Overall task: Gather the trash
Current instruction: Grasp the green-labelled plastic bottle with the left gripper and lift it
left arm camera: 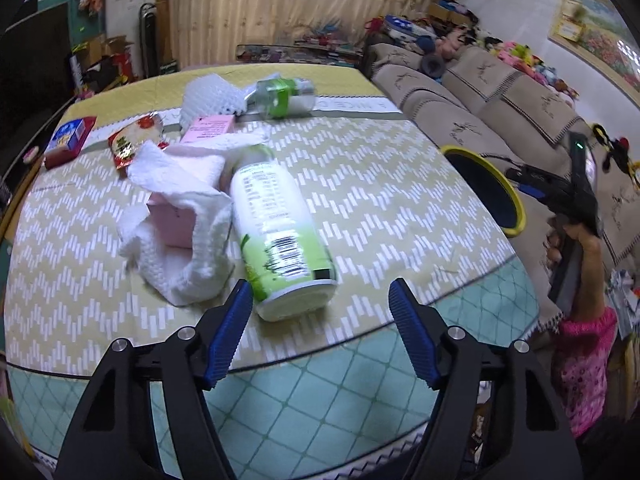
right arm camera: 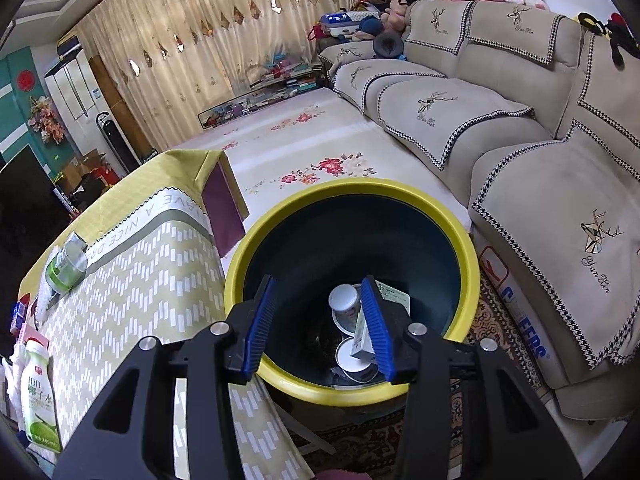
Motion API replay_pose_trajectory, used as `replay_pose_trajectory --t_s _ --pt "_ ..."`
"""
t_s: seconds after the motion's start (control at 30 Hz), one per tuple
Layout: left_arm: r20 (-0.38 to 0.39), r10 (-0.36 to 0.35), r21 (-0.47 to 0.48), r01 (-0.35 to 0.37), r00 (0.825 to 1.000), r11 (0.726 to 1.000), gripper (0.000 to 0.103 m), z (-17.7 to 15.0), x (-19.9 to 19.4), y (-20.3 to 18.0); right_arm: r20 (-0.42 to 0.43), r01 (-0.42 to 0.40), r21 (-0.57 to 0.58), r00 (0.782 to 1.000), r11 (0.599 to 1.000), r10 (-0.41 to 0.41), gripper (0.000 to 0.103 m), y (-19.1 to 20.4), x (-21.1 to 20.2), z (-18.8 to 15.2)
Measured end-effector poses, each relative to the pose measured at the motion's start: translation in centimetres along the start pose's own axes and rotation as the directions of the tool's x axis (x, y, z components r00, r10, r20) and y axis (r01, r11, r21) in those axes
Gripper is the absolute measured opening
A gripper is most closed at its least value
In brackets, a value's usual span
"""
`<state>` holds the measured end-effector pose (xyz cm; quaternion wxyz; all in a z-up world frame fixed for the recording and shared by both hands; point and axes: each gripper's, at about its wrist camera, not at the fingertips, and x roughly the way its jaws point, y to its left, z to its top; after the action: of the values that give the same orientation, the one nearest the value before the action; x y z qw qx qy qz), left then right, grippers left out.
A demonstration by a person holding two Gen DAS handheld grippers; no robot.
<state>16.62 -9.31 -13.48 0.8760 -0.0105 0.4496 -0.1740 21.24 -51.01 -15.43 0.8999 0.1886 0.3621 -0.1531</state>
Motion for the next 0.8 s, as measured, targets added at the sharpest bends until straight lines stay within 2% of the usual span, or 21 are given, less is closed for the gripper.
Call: replay_pose_trajectory --t_s 0.1,0.27,0.37,0.4,0.5,0.6,0.67,0.8 --pt "-0.026 -0.004 -0.059 0.002 1.0 0.998 0.071 0.3 1.5 0.6 -0.001 -0.007 -0.002 1.0 1.0 0.007 0.043 0.0 0.0 -0.1" --pt "-0.042 0.038 -0.104 -0.043 0.998 0.994 0.071 0.6 3.8 0.9 -0.005 -0.012 0.0 1.0 1.0 0.012 0.044 -0.2 0.0 -0.4" --pt "-0.017 0.12 -0.095 -0.121 0.993 0.988 0.07 0.5 4.4 0.7 -0.01 -0.014 0.004 1.0 1.0 0.014 0.045 -0.5 0.0 -0.5" --pt "-0.009 0.139 -0.092 -0.139 0.99 0.986 0.066 0.6 4.4 0.7 -0.012 -0.015 0.006 1.0 1.0 0.015 0.045 -0.6 0.1 -0.5" --pt "0.026 0.194 -0.068 -0.192 0.981 0.979 0.054 0.8 4.3 0.4 -0.013 -0.018 0.011 1.0 1.0 0.018 0.045 -0.7 0.2 -0.5" --pt "0.074 0.243 -0.032 -0.242 0.967 0.97 0.053 0.8 3.6 0.0 -0.012 -0.023 0.014 1.0 1.0 0.023 0.045 -0.9 0.2 -0.6" --pt "0.123 0.288 0.024 -0.293 0.95 0.956 0.052 0.8 2.9 -0.8 -0.011 -0.027 0.013 1.0 1.0 0.027 0.045 -0.8 0.1 -0.6" --pt "0.194 0.289 0.107 -0.313 0.937 0.944 0.052 0.5 0.8 -1.8 -0.004 -0.034 0.009 0.999 0.999 0.034 0.045 -0.7 -0.3 -0.6"
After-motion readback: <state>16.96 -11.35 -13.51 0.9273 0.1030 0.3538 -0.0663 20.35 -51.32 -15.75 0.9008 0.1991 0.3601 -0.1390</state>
